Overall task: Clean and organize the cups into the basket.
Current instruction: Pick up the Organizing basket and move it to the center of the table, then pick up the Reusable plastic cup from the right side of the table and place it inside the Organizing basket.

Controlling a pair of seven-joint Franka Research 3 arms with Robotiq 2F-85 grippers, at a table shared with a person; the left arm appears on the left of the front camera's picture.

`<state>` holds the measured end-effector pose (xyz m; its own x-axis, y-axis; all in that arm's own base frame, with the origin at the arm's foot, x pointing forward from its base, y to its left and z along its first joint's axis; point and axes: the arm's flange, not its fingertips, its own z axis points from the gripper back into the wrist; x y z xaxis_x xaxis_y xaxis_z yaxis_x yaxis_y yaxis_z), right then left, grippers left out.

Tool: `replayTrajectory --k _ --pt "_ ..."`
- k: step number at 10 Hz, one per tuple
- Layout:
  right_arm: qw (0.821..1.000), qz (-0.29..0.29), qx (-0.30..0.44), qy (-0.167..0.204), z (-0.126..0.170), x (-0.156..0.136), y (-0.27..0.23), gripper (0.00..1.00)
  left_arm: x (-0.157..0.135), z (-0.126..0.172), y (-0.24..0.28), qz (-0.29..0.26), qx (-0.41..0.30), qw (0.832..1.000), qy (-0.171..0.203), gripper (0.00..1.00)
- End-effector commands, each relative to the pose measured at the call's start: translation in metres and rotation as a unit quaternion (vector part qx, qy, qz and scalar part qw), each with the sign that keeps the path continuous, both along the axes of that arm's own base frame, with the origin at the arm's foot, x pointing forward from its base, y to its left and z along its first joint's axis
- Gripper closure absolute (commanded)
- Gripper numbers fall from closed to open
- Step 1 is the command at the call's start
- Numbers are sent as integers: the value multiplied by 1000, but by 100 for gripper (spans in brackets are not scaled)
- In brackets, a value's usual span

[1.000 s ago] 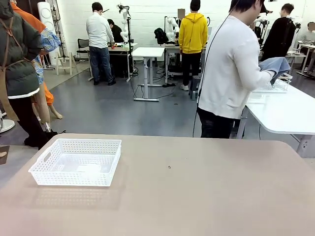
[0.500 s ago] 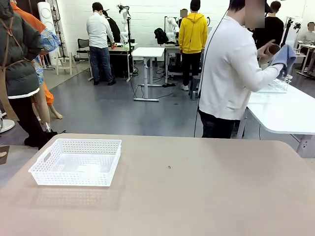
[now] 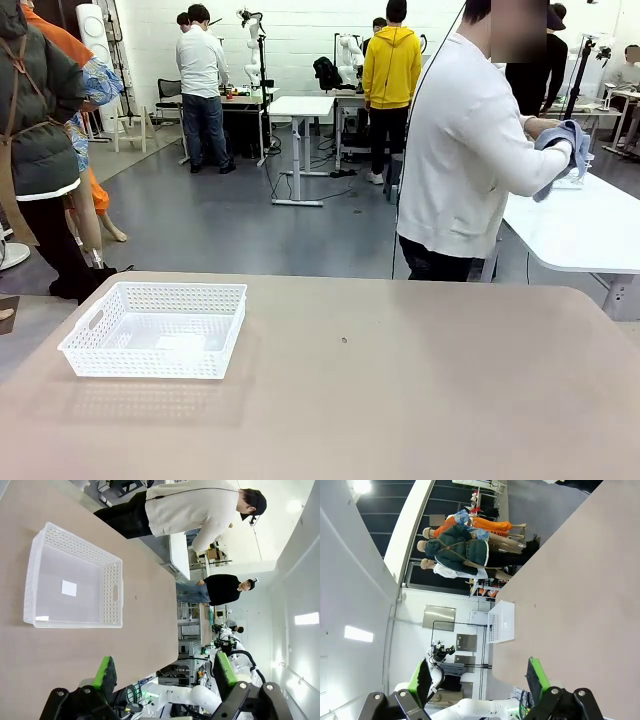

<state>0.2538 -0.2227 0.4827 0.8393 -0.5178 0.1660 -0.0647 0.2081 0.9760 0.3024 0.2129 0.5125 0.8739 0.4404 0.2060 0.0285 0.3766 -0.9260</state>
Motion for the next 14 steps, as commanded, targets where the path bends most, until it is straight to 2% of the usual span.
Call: replayTrajectory --k 1,14 --pt "1000 2 2 -1 0 0 0 0 0 1 0 -3 -5 1000 -1 0" --pt "1000 2 2 -1 0 0 0 0 0 1 0 -3 -5 1000 -1 0"
